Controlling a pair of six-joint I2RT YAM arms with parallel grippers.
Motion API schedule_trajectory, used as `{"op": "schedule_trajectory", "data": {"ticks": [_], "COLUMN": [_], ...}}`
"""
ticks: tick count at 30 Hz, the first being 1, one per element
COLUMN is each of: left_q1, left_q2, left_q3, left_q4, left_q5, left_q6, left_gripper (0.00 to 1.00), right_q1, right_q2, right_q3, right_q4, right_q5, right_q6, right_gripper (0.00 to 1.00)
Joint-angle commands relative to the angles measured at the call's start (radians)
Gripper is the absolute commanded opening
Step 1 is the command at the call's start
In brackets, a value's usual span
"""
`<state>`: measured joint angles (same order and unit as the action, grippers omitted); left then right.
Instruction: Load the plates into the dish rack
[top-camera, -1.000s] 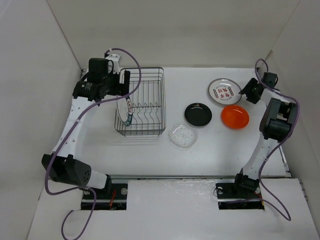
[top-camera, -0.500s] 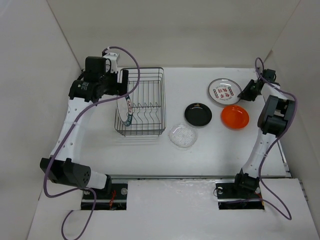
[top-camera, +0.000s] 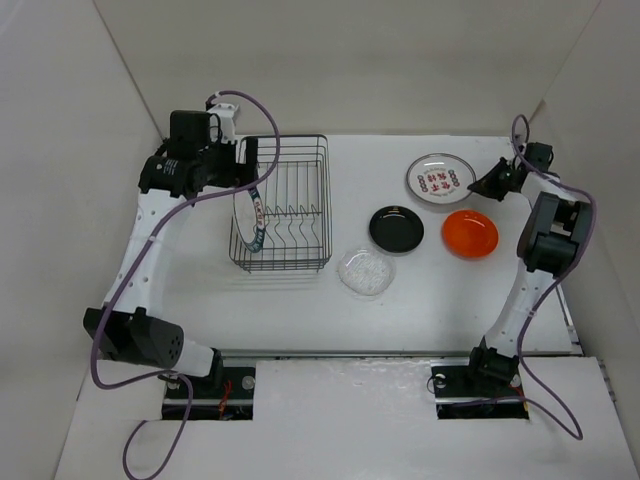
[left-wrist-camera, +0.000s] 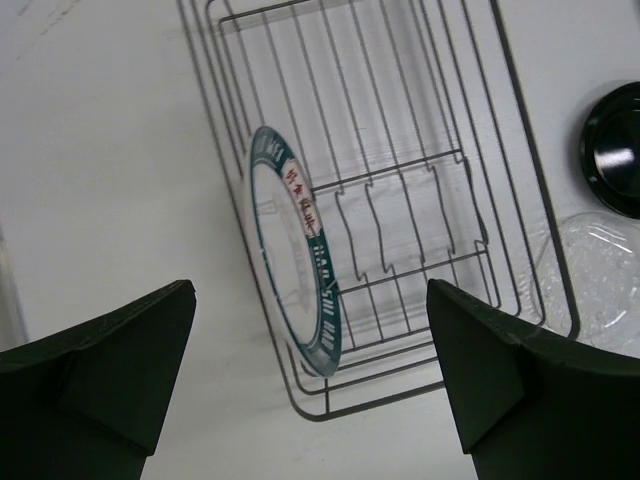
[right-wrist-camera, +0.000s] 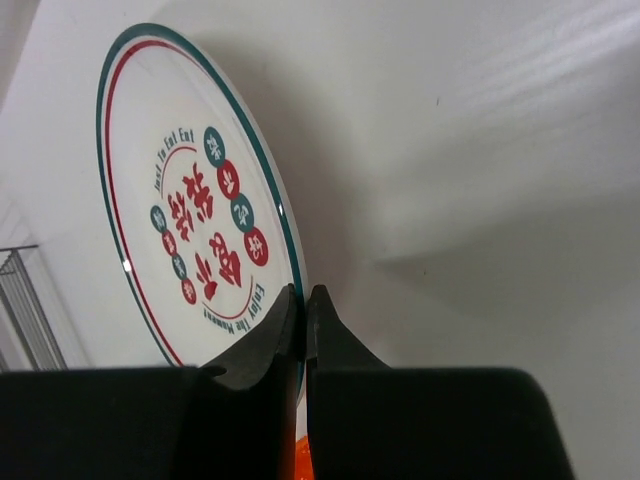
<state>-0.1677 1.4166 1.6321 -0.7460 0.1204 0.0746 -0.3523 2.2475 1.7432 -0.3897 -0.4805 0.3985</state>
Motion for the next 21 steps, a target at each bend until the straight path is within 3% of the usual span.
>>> {"op": "schedule_trajectory", "data": {"ticks": [1, 3, 6, 10, 15, 21], "left_q1": [0.002, 0.002, 0.002, -0.009, -0.018, -0.041], "left_q2": [0.025, 0.036, 0.045, 0.096, 0.227, 0.364], "left_q3": [0.037, 0.060, 0.084, 0.135, 0.256, 0.386], "left_q4": [0.074, 0.099, 0.175, 0.252, 0.286, 0.286], "left_q5": [0.135, 0.214, 0.396, 0.518, 0.668, 0.729], "left_q6": [0.007, 0.016, 0.037, 0.047, 0.016, -0.005], "left_gripper": [1.00, 1.00, 1.00, 1.00, 1.00, 1.00], "right_q1": [0.004, 0.004, 0.030, 0.058, 0.124, 0.278], "right_q2": [-0.130, -0.242, -0.339, -0.489, -0.592, -0.710], "right_q3": [-0.146, -0.264, -0.335, -0.410, -0.441, -0.475], "right_q4": [0.233, 0.434, 0.608, 0.737, 0.793, 0.784], "right_q5": [-0.078, -0.111, -0.133, -0.164, -0.265, -0.309], "right_q6": [0.081, 0.156, 0.195, 0.204, 0.201, 0.157], "right_gripper": [0.00, 0.00, 0.00, 0.00, 0.00, 0.00]}}
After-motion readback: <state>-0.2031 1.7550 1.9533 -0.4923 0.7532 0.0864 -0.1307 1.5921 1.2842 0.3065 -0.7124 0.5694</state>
